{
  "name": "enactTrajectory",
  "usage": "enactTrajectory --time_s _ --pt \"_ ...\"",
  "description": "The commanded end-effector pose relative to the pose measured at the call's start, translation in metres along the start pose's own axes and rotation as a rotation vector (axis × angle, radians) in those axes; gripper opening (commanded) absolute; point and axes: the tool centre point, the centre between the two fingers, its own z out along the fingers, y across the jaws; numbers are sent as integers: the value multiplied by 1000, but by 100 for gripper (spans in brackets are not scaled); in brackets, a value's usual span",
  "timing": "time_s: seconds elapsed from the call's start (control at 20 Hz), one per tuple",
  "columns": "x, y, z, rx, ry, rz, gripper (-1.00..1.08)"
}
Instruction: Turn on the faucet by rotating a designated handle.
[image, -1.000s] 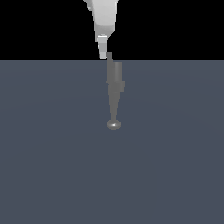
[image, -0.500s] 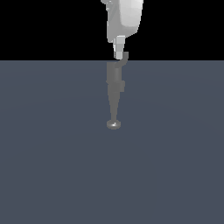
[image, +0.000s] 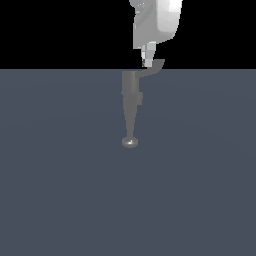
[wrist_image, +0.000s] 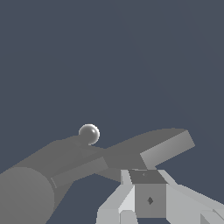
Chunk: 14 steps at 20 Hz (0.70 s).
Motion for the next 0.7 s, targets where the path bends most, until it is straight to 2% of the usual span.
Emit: enactTrajectory --time_s 0.0,0.65 --pt "11 -5 1 0 1 10 -100" --pt "53 -34 2 -1 1 28 -100"
